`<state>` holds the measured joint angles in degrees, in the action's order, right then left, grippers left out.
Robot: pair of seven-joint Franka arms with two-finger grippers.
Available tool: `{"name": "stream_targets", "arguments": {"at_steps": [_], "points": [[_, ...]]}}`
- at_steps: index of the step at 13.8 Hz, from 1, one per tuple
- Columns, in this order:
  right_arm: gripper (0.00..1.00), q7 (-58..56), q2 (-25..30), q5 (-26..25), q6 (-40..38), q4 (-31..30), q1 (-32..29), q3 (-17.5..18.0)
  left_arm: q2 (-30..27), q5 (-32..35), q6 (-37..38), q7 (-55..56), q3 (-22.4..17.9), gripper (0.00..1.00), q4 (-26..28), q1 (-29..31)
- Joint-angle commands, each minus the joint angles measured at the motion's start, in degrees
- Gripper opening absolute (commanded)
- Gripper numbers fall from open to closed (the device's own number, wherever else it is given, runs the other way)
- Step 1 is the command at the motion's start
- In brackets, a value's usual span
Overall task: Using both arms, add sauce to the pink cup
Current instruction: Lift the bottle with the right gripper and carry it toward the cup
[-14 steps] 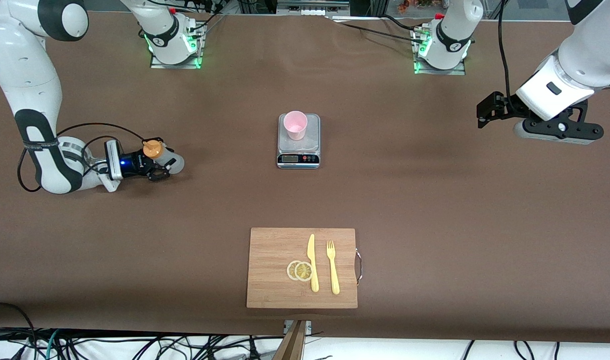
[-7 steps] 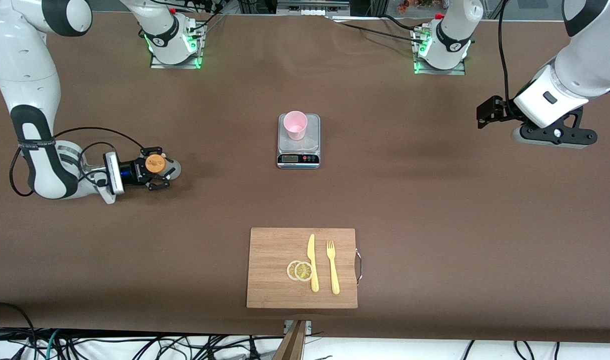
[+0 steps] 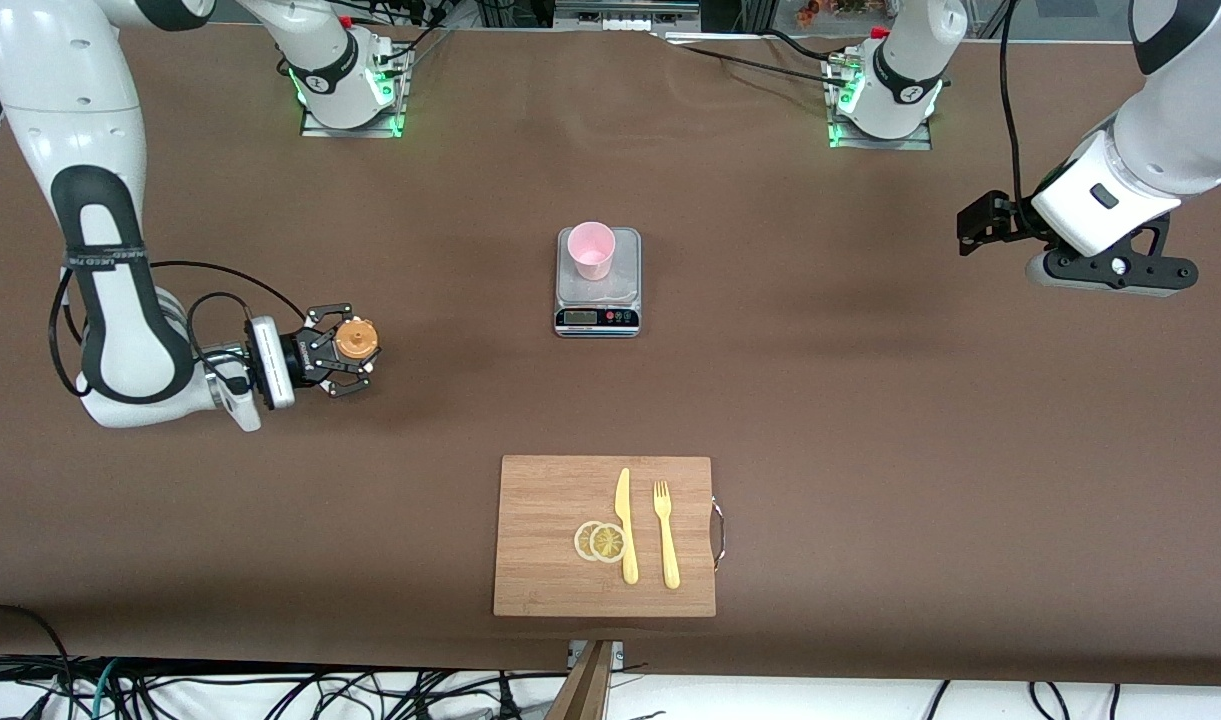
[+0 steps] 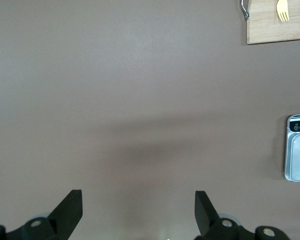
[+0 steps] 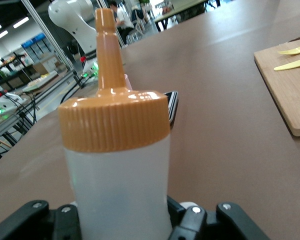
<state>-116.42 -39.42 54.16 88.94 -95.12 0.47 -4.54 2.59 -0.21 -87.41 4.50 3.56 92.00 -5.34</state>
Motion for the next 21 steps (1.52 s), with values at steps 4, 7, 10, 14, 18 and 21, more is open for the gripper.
{"name": "stream_targets", "arguments": {"at_steps": [4, 7, 10, 14, 18, 21], "points": [[0.0, 17.23, 8.21, -11.51, 9.13, -0.94, 10.59, -0.38, -1.88, 1.26, -0.31, -0.55, -0.49, 0.98, 3.09, -0.11], [0.0, 25.52, 9.8, -17.23, 10.63, -0.86, 15.51, -0.38, -3.98, 1.18, -1.8, -0.55, -0.4, 0.99, 6.95, 2.25], [0.0, 31.24, 10.59, -20.31, 11.25, -0.86, 18.86, -0.29, -4.26, 1.18, -3.03, -0.63, 0.04, 0.99, 7.67, 3.58], [0.0, 36.85, 11.56, -24.53, 12.13, -0.86, 22.99, -0.29, -3.91, 1.09, -3.03, -1.87, 0.13, 0.99, 7.58, 3.85], [0.0, 44.94, 12.35, -29.63, 12.13, -0.59, 27.47, -0.12, -3.29, 1.09, -2.42, -2.3, 0.13, 0.99, 6.79, 3.67], [0.0, 50.48, 12.35, -32.71, 12.22, -0.42, 31.34, -0.03, -3.2, 1.0, -2.42, -2.39, 0.04, 0.99, 6.88, 3.84]]}}
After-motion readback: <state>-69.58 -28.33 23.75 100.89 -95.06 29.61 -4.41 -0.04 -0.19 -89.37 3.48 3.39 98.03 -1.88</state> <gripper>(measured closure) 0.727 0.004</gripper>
